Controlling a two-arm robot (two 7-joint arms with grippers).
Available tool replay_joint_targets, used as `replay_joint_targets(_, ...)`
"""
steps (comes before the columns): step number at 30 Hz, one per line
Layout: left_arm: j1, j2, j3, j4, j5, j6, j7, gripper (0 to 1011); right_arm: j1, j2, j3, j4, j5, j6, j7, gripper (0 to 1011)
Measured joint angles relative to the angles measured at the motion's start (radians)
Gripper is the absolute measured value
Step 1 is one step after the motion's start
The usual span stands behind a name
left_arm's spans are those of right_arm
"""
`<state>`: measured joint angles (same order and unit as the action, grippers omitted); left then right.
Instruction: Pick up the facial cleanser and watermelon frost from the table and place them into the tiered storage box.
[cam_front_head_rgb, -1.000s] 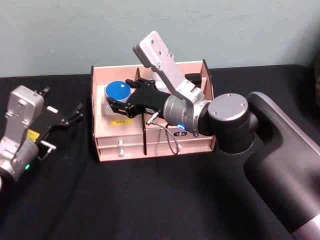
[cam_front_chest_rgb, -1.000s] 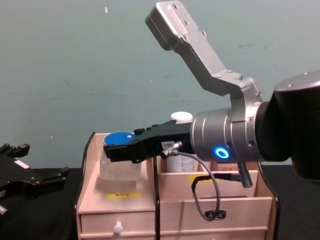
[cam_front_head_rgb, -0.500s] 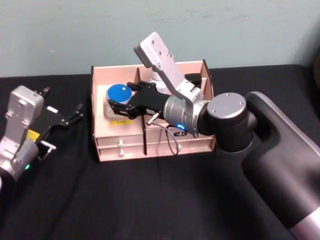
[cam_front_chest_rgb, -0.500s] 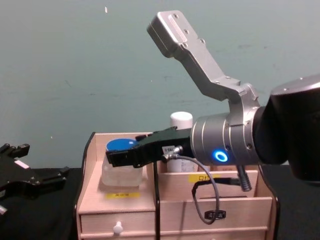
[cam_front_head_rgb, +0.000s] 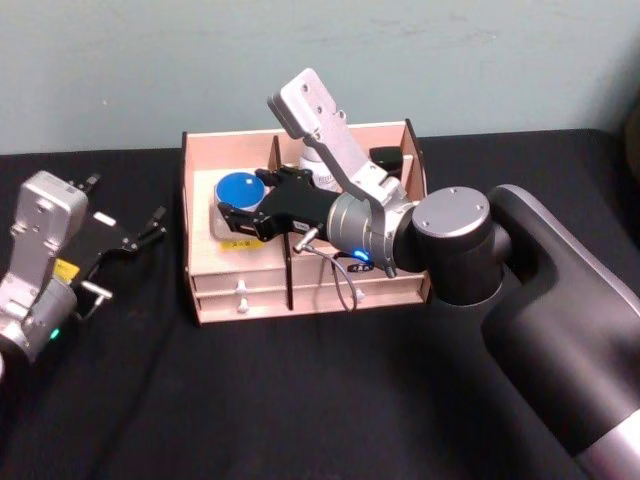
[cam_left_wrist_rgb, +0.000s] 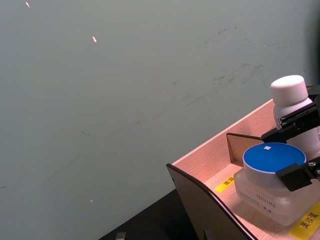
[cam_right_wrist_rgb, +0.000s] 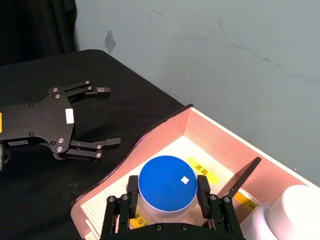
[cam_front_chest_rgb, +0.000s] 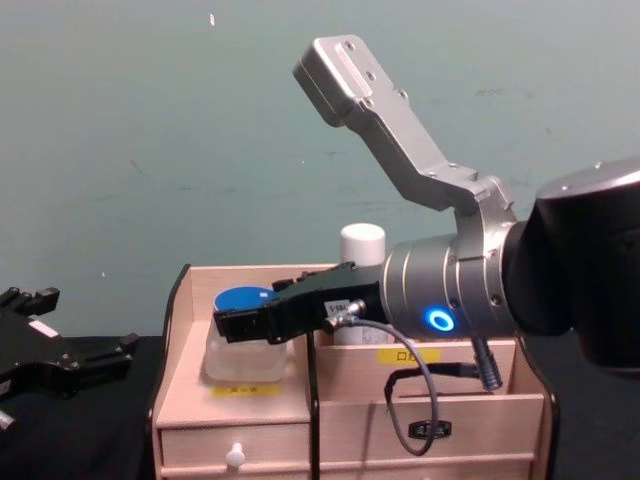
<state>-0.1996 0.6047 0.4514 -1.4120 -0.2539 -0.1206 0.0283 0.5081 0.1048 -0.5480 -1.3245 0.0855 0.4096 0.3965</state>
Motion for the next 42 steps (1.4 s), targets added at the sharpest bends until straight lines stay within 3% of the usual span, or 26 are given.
replay_joint_targets(5,0.0,0.0,0.0,0.0,0.0,0.0,0.0,1010,0.0,0.0,0.0,-0.001,0.0,0.0,0.0,729)
replay_joint_targets(16,0.0,0.0,0.0,0.0,0.0,0.0,0.0,1010,-0.005,0.003,0.0,-0.01,-0.001,-0.013,-0.006,1002)
replay_joint_targets(26,0.0,0.0,0.0,0.0,0.0,0.0,0.0,1010,-0.042,0.027,0.011,-0.092,-0.021,-0.106,-0.034,1002)
replay_joint_targets(34,0.0,0.0,0.0,0.0,0.0,0.0,0.0,1010,-0.088,0.056,0.04,-0.181,-0.055,-0.179,-0.081,1002)
replay_joint_targets(39,0.0,0.0,0.0,0.0,0.0,0.0,0.0,1010,-0.12,0.075,0.067,-0.235,-0.086,-0.222,-0.119,1002)
replay_joint_targets(42,0.0,0.0,0.0,0.0,0.0,0.0,0.0,1010,-0.157,0.09,0.104,-0.285,-0.109,-0.253,-0.162,1003)
